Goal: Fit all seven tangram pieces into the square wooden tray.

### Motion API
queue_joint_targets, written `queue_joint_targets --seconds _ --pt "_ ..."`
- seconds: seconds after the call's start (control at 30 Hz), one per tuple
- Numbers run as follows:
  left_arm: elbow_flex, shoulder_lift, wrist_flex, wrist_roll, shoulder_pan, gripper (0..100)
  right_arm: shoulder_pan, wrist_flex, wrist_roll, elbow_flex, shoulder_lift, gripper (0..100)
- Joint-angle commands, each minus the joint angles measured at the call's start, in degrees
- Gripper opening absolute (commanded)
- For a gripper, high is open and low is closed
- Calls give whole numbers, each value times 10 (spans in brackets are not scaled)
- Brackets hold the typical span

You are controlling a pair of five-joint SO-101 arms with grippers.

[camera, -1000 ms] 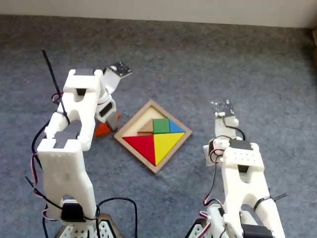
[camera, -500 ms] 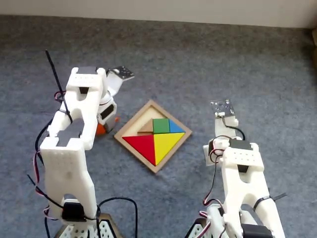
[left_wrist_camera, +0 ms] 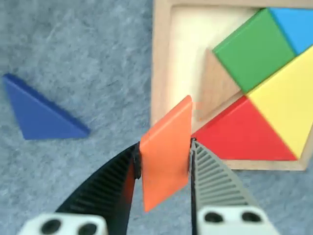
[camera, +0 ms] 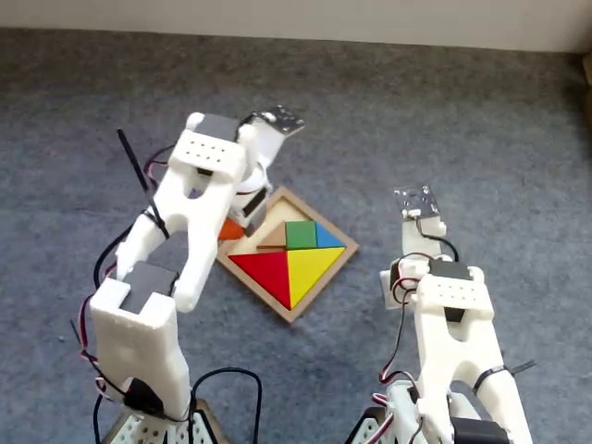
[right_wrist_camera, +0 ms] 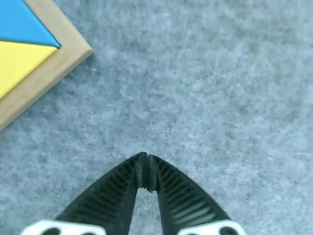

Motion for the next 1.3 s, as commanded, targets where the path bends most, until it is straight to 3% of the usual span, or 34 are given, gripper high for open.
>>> queue_joint_targets --seconds 0.0,0.23,0.67,0.93,1.27 --pt "-17 -21 -26 50 32 102 6 -8 -6 -3 -22 5" --pt "-21 36 -40 57 37 254 7 -8 -5 -3 -22 5" --pt "-21 -23 -40 57 23 252 7 -8 -4 -3 -22 5" --pt "30 9 -117 55 13 252 7 -8 -4 -3 -22 5" --pt "-69 95 -88 58 -24 252 7 -8 -4 -3 -22 5"
